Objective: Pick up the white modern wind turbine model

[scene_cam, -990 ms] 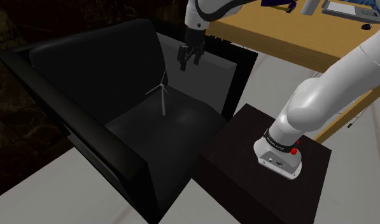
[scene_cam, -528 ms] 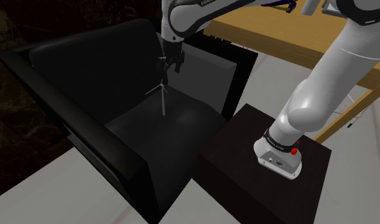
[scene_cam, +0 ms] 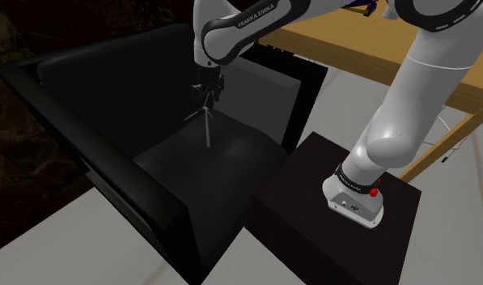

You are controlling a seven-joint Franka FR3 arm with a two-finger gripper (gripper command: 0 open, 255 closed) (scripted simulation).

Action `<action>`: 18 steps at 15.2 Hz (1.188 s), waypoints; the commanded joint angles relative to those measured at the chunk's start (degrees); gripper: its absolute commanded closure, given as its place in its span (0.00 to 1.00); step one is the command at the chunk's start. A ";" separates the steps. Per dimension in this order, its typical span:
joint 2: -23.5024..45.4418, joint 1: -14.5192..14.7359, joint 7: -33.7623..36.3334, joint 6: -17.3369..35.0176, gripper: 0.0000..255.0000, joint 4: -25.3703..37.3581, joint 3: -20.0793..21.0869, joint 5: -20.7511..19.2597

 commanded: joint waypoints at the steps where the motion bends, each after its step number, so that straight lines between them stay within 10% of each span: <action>1: 0.85 0.03 0.03 1.46 0.00 -0.59 -0.03 -0.17; 4: 1.48 0.07 0.07 2.58 0.00 -1.10 -0.05 -0.29; 5: 1.43 0.04 0.02 2.66 1.00 -1.22 -0.06 -0.28; 18: -0.07 -0.02 -0.02 -0.28 1.00 0.24 -0.01 0.00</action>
